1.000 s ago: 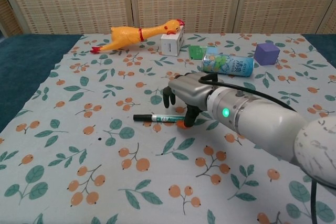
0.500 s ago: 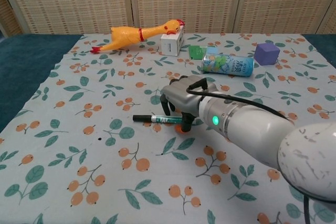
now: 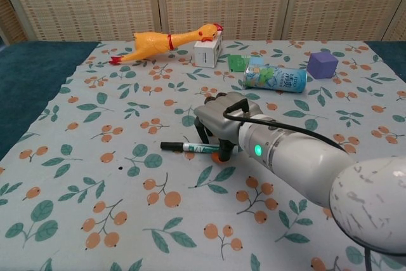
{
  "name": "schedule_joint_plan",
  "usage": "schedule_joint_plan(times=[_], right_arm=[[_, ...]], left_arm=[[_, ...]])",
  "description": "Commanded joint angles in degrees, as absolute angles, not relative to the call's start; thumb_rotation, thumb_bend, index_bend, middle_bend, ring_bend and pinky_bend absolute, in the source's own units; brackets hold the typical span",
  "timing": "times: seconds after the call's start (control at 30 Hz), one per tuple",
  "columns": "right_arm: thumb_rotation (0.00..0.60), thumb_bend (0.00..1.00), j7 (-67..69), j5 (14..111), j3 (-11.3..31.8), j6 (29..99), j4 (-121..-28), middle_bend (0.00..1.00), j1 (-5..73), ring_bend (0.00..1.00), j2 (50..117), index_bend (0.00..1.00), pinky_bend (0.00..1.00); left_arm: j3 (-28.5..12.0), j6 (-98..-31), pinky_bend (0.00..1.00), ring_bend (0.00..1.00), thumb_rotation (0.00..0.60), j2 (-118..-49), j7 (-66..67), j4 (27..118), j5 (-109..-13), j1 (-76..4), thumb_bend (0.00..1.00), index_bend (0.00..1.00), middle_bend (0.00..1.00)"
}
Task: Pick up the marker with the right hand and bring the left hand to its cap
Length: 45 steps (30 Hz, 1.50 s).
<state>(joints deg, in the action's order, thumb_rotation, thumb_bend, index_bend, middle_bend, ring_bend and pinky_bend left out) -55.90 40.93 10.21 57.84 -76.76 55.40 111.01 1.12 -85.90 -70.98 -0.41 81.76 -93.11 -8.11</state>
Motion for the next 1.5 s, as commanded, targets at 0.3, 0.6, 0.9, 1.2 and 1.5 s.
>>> schedule_joint_plan(times=[0.3, 0.6, 0.9, 1.2, 1.5], right_arm=[[0.600, 0.30, -55.32, 43.40, 9.44, 59.15, -77.25, 0.46, 55.34, 0.10, 111.13, 0.64, 0.00], [0.600, 0.32, -51.77, 47.44, 8.23, 60.53, -76.34, 0.62, 53.58, 0.25, 111.21, 0.83, 0.05], [0.600, 0.37, -40.77, 57.16, 5.90, 62.61, -72.76, 0.75, 49.56, 0.40, 112.34, 0.97, 0.16], [0.600, 0.37, -26.42, 66.74, 5.57, 65.30, -72.29, 0.77, 45.28, 0.41, 108.67, 0.98, 0.17], [0.600, 0.37, -21.53, 68.48, 9.50, 60.42, -71.74, 0.77, 47.01, 0.41, 105.57, 0.98, 0.17]], left_arm=[[1.13, -85.98, 0.08, 0.00, 0.600, -70.84, -0.58, 81.88, -93.13, -8.04, 0.40, 0.00, 0.00], [1.19, -85.86, 0.08, 0.00, 0.600, -70.84, -0.50, 81.91, -93.22, -8.06, 0.40, 0.00, 0.00], [1.17, -85.81, 0.08, 0.00, 0.600, -70.96, -0.10, 81.95, -93.18, -8.05, 0.40, 0.00, 0.00], [0.88, -86.13, 0.14, 0.00, 0.600, -72.06, -1.99, 80.71, -94.15, -8.72, 0.42, 0.00, 0.00], [-2.29, -76.49, 0.33, 0.04, 0.600, -69.01, 3.48, 89.91, -92.25, -16.02, 0.44, 0.06, 0.11]])
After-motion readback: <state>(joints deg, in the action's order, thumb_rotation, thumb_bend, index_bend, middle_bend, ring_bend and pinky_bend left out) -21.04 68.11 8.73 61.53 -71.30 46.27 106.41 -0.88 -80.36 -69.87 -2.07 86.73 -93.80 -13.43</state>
